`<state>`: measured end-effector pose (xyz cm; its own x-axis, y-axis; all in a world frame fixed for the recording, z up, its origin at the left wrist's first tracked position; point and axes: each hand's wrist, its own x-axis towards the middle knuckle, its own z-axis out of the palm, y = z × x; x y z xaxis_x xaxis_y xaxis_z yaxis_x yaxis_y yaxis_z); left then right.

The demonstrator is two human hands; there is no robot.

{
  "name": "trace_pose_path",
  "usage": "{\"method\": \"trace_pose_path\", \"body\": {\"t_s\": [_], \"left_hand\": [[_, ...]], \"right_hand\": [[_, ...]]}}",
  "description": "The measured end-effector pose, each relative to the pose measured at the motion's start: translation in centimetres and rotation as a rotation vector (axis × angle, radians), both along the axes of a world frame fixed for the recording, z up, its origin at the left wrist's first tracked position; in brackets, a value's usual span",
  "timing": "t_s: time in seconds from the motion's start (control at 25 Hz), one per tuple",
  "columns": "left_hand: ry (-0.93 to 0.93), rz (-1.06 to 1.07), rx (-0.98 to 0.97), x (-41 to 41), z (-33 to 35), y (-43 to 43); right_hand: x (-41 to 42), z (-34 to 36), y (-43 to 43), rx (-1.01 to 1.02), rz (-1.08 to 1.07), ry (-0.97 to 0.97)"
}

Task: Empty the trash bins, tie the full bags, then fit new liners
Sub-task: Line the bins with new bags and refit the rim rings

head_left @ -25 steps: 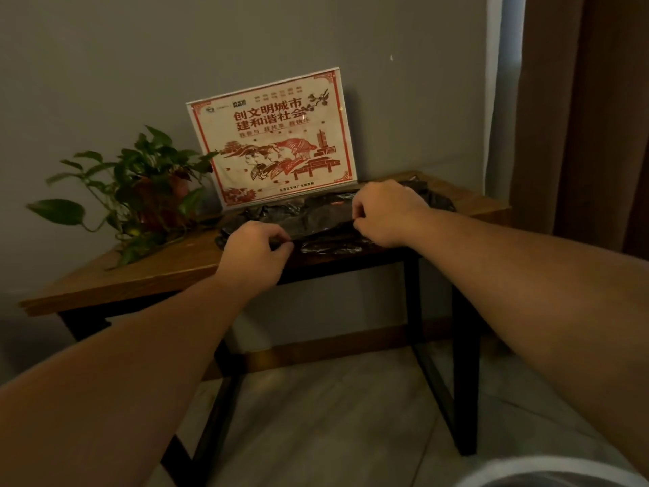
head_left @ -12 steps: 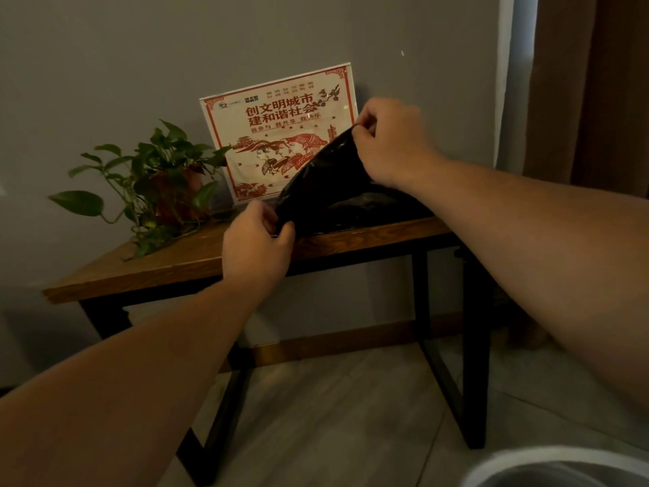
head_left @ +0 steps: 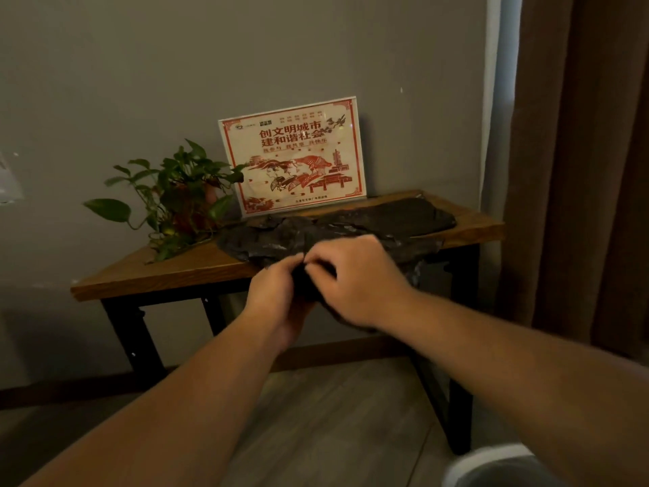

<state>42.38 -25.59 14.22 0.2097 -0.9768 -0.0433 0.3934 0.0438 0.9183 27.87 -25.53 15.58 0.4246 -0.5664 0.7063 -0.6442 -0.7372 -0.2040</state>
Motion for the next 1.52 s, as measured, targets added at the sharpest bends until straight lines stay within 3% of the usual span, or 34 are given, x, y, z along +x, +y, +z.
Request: {"method": "trace_pose_path", "body": {"t_s": [0.12, 0.2, 0.28, 0.32, 0.4, 0.48, 0.56, 0.8, 1.04, 1.12, 1.4, 1.52], "left_hand": [[0.024, 0.039, 0.048, 1.2, -0.8, 3.0], [0.057, 0.012, 0.071, 2.2, -1.8, 5.9], [0.1, -0.035, 0.101, 3.8, -3.4, 8.9], [0.103, -0.046, 0.116, 4.9, -4.5, 10.3], [0.099, -0.031, 0.146, 6.7, -6.1, 13.3], [0.089, 0.013, 0.168, 7.9, -7.1, 16.3], [0.061, 0.049, 0.162, 8.4, -7.9, 19.2], [0.029, 0.034, 0.144, 9.4, -10.7, 26.6], [0.046, 0.135, 0.236, 10.3, -16.2, 32.3], [0.075, 0.193, 0.274, 10.7, -17.5, 33.6], [0.106, 0.292, 0.461, 13.7, -21.3, 36.1], [-0.013, 0.323, 0.528, 14.4, -23.1, 36.5]], "right_hand": [[0.1, -2.8, 2.6, 0.033, 0.023, -0.087], [-1.0, -4.0, 2.8, 0.088, -0.202, -0.263], [-1.9, -5.0, 3.0, 0.496, -0.455, -0.418], [-1.6, -5.6, 3.3, 0.783, -0.458, -0.535], [-0.2, -7.8, 4.9, 1.181, -0.237, -0.805], [1.2, -10.1, 6.8, 1.294, -0.064, -0.969], [2.8, -11.7, 8.7, 1.283, -0.067, -1.037], [6.5, -13.7, 14.3, 1.039, -0.198, -0.81], [4.6, -16.7, 19.6, 0.936, -0.149, -0.871], [3.6, -17.5, 20.6, 0.96, -0.165, -0.884], [0.3, -17.4, 22.0, 1.259, 0.002, -1.301], [0.1, -16.8, 22.5, 1.334, 0.114, -1.261]]}}
